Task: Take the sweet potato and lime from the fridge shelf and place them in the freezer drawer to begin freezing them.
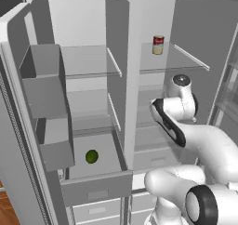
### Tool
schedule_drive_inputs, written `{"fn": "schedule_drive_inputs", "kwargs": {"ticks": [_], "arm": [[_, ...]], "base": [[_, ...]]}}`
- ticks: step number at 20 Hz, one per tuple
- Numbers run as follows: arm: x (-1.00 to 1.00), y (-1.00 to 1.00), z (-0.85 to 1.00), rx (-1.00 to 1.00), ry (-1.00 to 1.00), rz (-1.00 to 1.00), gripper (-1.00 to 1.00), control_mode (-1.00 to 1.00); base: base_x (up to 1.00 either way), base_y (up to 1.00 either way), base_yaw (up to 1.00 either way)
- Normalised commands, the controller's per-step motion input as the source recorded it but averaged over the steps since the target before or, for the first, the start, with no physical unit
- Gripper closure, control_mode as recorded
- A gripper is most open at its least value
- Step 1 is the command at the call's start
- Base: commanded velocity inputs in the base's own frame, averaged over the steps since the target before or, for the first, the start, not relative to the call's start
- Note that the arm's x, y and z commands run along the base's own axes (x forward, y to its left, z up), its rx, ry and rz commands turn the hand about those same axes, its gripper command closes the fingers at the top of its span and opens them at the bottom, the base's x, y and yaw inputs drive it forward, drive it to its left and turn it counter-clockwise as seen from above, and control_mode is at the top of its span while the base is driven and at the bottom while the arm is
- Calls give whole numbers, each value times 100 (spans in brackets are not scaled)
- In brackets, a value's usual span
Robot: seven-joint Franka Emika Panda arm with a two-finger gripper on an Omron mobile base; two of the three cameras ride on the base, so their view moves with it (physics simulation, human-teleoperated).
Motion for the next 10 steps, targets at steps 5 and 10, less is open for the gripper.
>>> {"fn": "schedule_drive_inputs", "kwargs": {"ticks": [5,10], "arm": [[64,-6,-38,-1,1,0,-100,-100],[59,-14,-16,0,0,0,-100,-100]], "base": [[0,0,0],[0,0,0]]}}
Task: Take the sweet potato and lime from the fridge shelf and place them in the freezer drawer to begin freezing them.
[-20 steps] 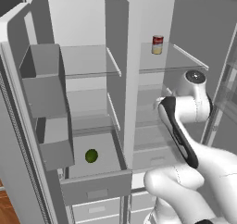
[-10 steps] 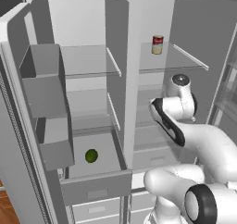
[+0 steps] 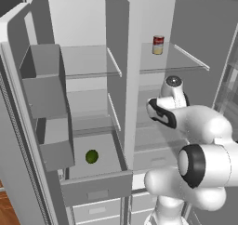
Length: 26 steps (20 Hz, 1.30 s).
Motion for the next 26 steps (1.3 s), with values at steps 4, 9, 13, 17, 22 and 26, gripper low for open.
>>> {"fn": "schedule_drive_inputs", "kwargs": {"ticks": [4,9,13,17,22,26], "arm": [[37,-22,-34,0,1,0,-100,-100],[0,-13,-67,0,9,0,100,-100],[0,0,-12,0,-1,0,100,-100],[-32,0,-4,0,0,0,100,-100],[-94,0,0,0,0,10,100,-100],[-100,13,11,2,-3,13,100,-100]], "base": [[0,0,0],[0,0,0],[0,0,0],[0,0,0],[0,0,0],[0,0,0]]}}
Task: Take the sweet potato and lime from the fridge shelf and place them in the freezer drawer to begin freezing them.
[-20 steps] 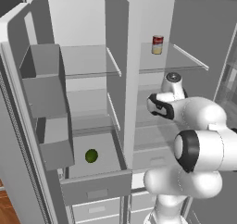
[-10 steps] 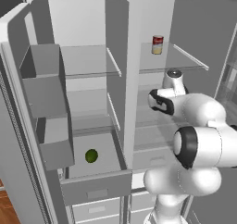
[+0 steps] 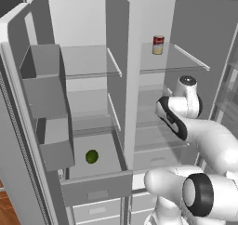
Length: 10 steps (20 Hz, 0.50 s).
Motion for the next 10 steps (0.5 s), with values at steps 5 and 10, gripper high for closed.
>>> {"fn": "schedule_drive_inputs", "kwargs": {"ticks": [5,10], "arm": [[-100,33,74,1,0,10,100,-100],[-100,23,98,0,0,16,100,-100]], "base": [[0,0,0],[0,0,0]]}}
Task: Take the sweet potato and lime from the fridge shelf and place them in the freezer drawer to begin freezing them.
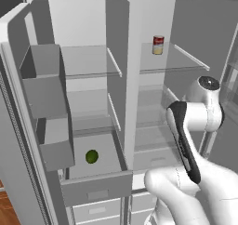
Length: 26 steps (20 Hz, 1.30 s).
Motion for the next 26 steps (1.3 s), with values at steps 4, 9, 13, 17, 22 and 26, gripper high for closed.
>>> {"fn": "schedule_drive_inputs", "kwargs": {"ticks": [4,9,13,17,22,26], "arm": [[-100,3,78,0,0,30,100,-100],[-100,41,7,0,-12,43,100,-100],[-86,90,24,0,-12,22,100,-100],[-63,100,28,0,-1,14,100,-100],[-34,100,18,-9,5,6,100,-100],[38,97,-16,-21,8,0,100,-100]], "base": [[0,0,0],[0,0,0],[0,0,0],[0,0,0],[0,0,0],[0,0,0]]}}
